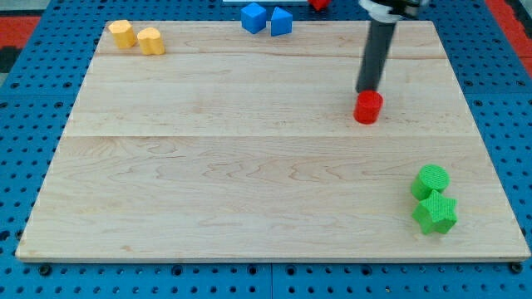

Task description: Move green star to the left center

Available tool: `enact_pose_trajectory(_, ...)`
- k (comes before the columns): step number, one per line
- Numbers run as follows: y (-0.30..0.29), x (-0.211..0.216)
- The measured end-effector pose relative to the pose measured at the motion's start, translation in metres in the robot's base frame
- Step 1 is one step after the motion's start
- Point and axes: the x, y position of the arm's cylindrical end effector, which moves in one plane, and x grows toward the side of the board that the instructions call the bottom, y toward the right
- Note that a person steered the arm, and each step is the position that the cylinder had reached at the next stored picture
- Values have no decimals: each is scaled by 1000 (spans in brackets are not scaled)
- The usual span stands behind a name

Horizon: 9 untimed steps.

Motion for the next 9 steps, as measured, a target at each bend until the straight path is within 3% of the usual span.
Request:
enact_pose_trajectory(1,39,27)
enact_pose_trajectory(2,26,65)
enact_pose_trajectory(3,78,79)
enact_pose_trajectory(4,99,142)
enact_pose_trajectory(5,83,203)
enact_pose_trajectory(6,-30,218)
enact_pose_trajectory(7,-109,182)
enact_pose_trajectory(9,-223,71)
